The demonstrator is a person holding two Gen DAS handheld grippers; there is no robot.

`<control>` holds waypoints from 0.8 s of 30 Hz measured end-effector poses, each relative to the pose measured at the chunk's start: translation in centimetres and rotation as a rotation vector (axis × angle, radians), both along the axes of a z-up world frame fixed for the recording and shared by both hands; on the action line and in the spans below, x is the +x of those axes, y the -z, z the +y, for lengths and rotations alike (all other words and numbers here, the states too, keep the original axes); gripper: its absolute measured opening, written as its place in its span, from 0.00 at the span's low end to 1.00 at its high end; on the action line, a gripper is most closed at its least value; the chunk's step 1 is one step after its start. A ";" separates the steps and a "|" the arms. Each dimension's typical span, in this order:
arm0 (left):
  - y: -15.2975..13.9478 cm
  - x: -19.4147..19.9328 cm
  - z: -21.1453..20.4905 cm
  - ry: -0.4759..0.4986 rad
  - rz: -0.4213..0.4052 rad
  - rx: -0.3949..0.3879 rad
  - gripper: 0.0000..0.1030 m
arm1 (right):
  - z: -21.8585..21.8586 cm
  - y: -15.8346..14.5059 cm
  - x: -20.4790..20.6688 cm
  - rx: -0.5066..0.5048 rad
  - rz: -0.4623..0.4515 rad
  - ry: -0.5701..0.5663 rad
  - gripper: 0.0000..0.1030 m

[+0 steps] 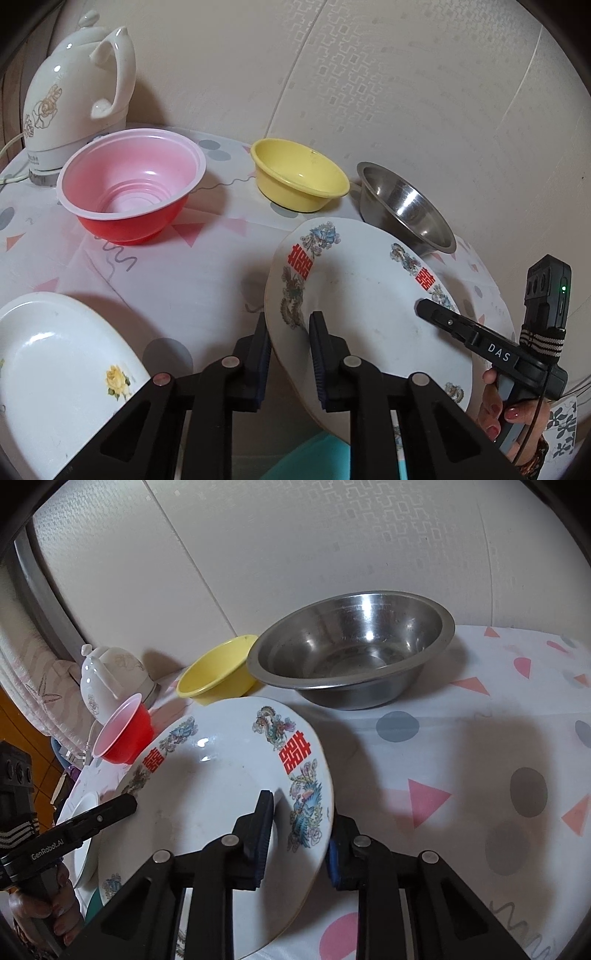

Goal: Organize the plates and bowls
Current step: 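Close the right gripper on the plate rim and lift it, then carry the red-character plate over the teal plate and lower it on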

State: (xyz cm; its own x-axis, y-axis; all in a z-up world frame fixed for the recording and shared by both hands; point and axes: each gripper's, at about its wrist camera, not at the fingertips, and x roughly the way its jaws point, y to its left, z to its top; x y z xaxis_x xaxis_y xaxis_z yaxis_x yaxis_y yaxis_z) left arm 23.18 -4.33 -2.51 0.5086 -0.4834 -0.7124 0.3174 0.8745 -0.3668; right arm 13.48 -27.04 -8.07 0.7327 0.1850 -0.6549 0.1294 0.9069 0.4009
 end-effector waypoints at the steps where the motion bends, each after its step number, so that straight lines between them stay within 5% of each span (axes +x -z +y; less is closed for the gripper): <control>1: -0.1 -0.1 0.0 0.002 -0.004 0.005 0.20 | 0.0 -0.1 -0.1 0.005 -0.003 -0.003 0.25; 24: -2.3 -2.2 1.0 -0.039 -0.097 -0.041 0.20 | 0.4 -2.2 -2.6 -0.013 -0.138 -0.051 0.23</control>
